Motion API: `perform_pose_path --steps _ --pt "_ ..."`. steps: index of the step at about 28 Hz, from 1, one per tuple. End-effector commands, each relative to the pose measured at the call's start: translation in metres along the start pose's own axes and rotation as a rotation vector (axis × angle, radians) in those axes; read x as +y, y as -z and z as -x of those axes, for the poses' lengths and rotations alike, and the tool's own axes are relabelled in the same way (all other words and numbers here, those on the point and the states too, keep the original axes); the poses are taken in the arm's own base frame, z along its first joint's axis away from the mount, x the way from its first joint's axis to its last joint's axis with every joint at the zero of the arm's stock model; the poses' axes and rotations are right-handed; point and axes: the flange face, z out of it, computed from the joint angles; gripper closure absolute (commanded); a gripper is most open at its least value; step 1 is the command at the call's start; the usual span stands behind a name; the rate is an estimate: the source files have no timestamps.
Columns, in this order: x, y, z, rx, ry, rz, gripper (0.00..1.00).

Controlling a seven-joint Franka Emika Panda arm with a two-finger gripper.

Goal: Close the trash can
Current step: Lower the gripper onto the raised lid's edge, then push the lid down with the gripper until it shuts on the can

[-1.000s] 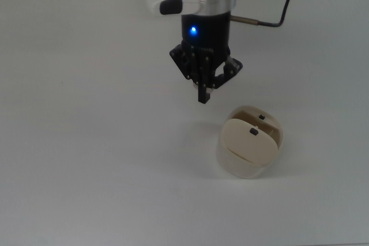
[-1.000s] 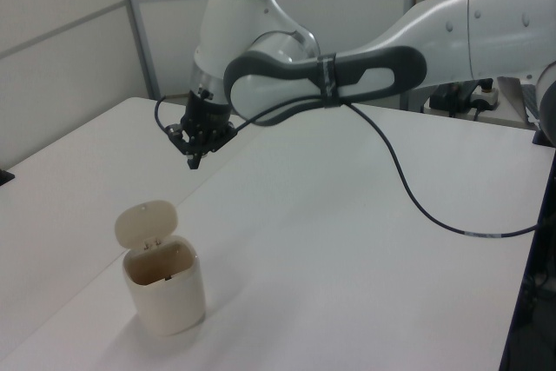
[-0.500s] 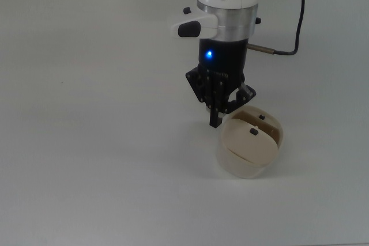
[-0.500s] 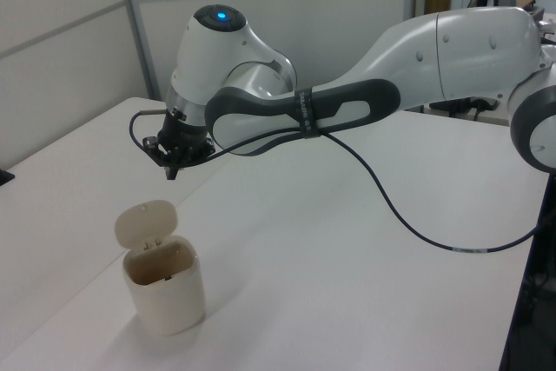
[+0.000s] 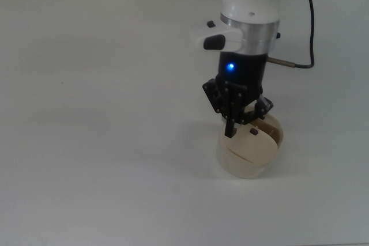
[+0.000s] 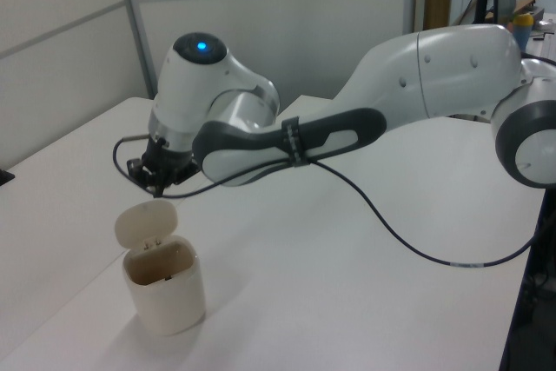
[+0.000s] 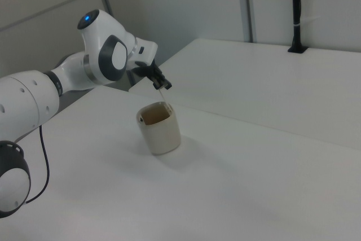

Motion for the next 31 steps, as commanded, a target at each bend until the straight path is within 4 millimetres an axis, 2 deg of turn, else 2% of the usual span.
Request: perform_pose_path --steps 1,7,11,15,22,31 --pt "-0.018 -0.005 0.014 0.017 0.016 -0.010 1.00" --pt "-0.028 -0.002 0.031 -0.011 0.062 -0.021 1.00" --pt "-0.027 -0.007 0.038 -0.040 0.087 0.003 1.00" --pt "-0.033 -0.011 0.062 -0.096 0.147 0.018 1.00" --pt "-0.037 -0.014 0.081 -0.149 0.201 0.041 1.00" --pt "-0.025 -0.037 0.098 -0.186 0.240 0.084 1.00"
